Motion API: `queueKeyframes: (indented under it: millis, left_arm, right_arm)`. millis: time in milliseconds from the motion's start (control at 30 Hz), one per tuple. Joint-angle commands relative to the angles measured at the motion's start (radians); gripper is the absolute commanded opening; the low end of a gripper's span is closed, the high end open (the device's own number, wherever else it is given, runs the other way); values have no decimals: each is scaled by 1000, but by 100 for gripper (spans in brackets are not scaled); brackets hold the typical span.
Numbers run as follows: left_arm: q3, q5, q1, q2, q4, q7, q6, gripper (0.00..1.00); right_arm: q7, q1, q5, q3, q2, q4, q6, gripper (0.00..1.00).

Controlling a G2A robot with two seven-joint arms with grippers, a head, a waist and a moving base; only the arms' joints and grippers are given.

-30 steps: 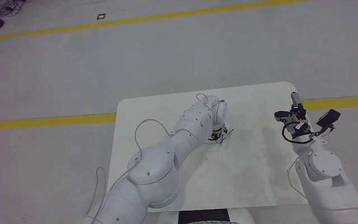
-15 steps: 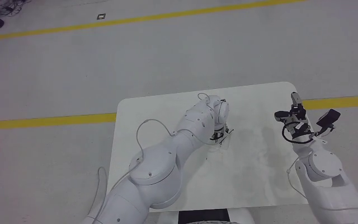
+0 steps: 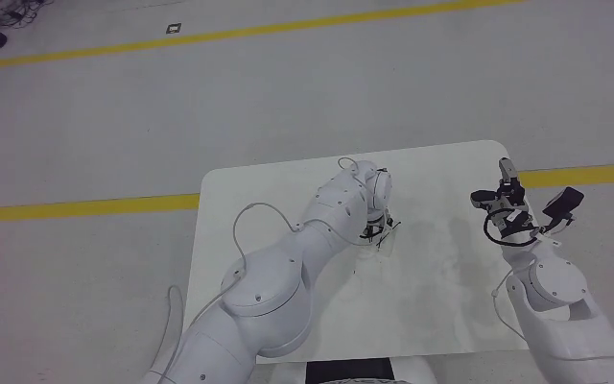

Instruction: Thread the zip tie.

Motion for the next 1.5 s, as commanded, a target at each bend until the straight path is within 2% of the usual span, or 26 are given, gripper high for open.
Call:
queueKeyframes:
  millis: [0, 433, 700, 1467]
  left_arm:
    - [-2, -4, -3, 0, 0, 3, -2, 18]
    - [-7, -12, -10, -1, -5, 0, -5, 20]
    - [0, 1, -2, -5, -7, -10, 3, 23]
    - [7, 21, 3, -7, -4, -19, 29, 20]
  right_arm:
    - [0, 0, 0, 0, 0, 0, 0, 100]
    - [0, 0, 0, 0, 0, 0, 0, 100]
    - [0, 0, 0, 0, 0, 0, 0, 100]
    - [0, 0, 0, 0, 0, 0, 0, 100]
